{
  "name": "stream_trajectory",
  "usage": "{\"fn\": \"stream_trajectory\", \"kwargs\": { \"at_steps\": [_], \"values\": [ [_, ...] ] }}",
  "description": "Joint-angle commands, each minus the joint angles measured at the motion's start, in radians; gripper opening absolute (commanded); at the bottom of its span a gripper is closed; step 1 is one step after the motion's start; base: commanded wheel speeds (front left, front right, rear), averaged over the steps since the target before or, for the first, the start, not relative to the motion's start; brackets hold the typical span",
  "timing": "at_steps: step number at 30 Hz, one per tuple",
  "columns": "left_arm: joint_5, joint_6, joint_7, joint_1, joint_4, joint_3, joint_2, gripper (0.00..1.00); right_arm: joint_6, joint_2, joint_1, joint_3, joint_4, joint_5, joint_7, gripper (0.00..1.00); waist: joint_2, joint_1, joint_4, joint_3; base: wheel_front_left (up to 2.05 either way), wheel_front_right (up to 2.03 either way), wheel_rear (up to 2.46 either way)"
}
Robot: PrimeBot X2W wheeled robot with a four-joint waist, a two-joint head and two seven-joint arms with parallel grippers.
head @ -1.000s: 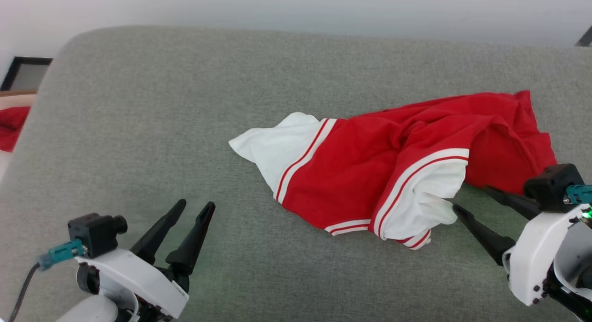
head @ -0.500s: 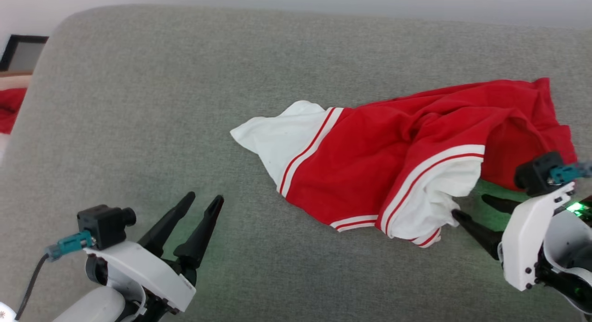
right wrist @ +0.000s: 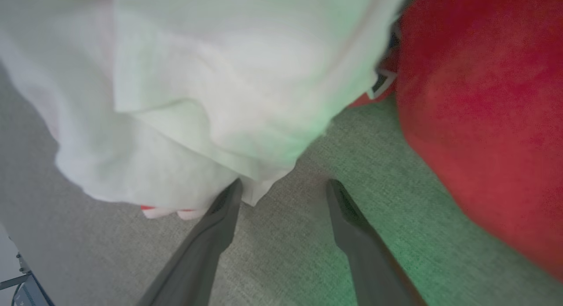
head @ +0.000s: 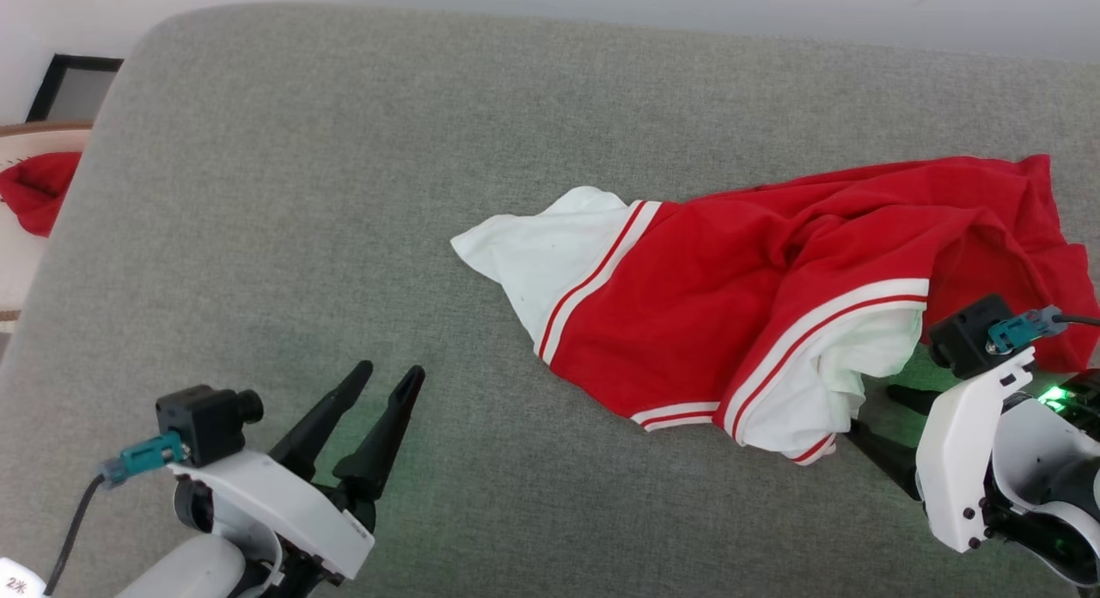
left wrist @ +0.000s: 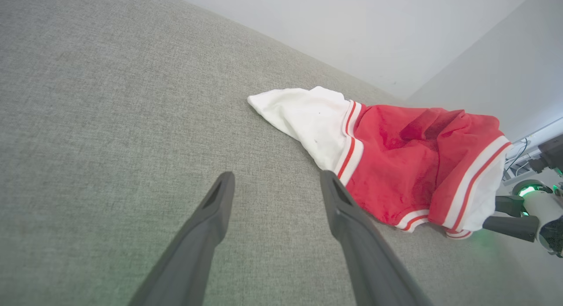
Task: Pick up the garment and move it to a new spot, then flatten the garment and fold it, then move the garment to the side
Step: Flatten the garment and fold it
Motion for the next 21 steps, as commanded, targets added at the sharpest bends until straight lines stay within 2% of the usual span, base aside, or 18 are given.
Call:
{"fn": "stream_trajectory", "kwargs": {
  "at_steps": [1, 2, 7, 13, 21],
  "values": [
    [0.005, -0.006, -0.002, -0.002, 0.003, 0.002, -0.003, 1.0, -0.001, 0.002, -0.003, 0.016, 0.01, -0.004, 0.007, 0.15, 0.0, 0.0, 0.001, 0.001, 0.0, 0.0, 0.0],
    [0.006, -0.006, -0.002, -0.003, 0.004, 0.002, -0.005, 1.0, -0.001, 0.002, -0.004, 0.02, 0.012, -0.003, 0.008, 0.0, 0.0, 0.0, 0.002, 0.001, 0.0, 0.0, 0.0],
    [0.006, -0.012, -0.003, -0.001, 0.013, 0.002, -0.01, 1.0, -0.001, -0.008, -0.01, 0.022, 0.013, -0.01, -0.008, 0.0, 0.0, 0.0, 0.006, -0.004, 0.0, 0.0, 0.0],
    [0.001, -0.014, -0.005, 0.014, 0.018, 0.008, -0.01, 1.0, -0.001, -0.002, -0.001, -0.027, 0.009, -0.022, -0.061, 0.0, 0.0, 0.0, -0.003, -0.018, 0.0, 0.0, 0.0],
    [-0.001, -0.002, -0.006, 0.048, 0.006, 0.026, 0.0, 1.0, -0.001, -0.007, 0.088, -0.22, -0.053, -0.055, -0.107, 0.0, 0.0, 0.0, -0.045, -0.042, 0.0, 0.0, 0.0]
  ]
}}
